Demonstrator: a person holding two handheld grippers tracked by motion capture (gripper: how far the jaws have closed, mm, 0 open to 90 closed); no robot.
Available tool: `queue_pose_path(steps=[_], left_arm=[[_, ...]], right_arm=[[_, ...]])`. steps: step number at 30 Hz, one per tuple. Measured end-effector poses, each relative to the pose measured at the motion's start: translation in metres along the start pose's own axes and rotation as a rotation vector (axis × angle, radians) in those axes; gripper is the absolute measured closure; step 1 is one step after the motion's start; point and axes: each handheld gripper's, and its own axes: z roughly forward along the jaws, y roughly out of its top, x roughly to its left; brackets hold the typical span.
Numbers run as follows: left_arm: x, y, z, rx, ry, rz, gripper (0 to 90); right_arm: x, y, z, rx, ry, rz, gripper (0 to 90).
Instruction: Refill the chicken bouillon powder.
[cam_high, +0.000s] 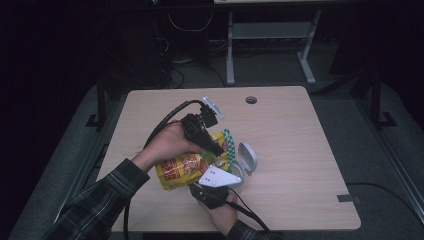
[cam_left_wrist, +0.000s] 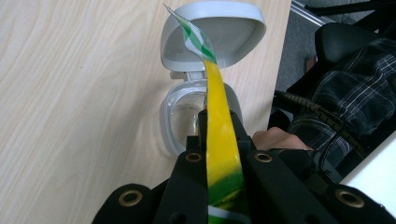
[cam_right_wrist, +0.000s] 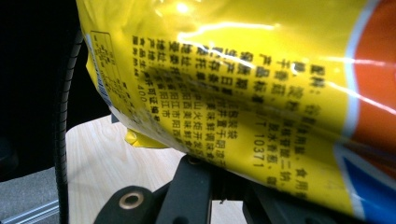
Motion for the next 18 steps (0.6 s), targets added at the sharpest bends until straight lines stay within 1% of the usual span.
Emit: queue_pose_path(steps=[2,6,18], left_arm=[[0.0001,0.0012,-0.0002,0.012,0.002,0.003,89.5],[-0.001,0.0024,0.0002,0.011,0.009,0.006,89.5],[-0.0007,0.0024,0.0003,0.02,0.006,0.007,89.5]], right_arm=[[-0.0001,0.0003,-0.0002,-0.001,0.002,-0.001,90.0],[-0.0006,0.0008,-0.0005,-0.004,0.0,0.001,90.0],[-0.0003,0.0007,-0.0003,-0.005,0.007,0.004,90.0]])
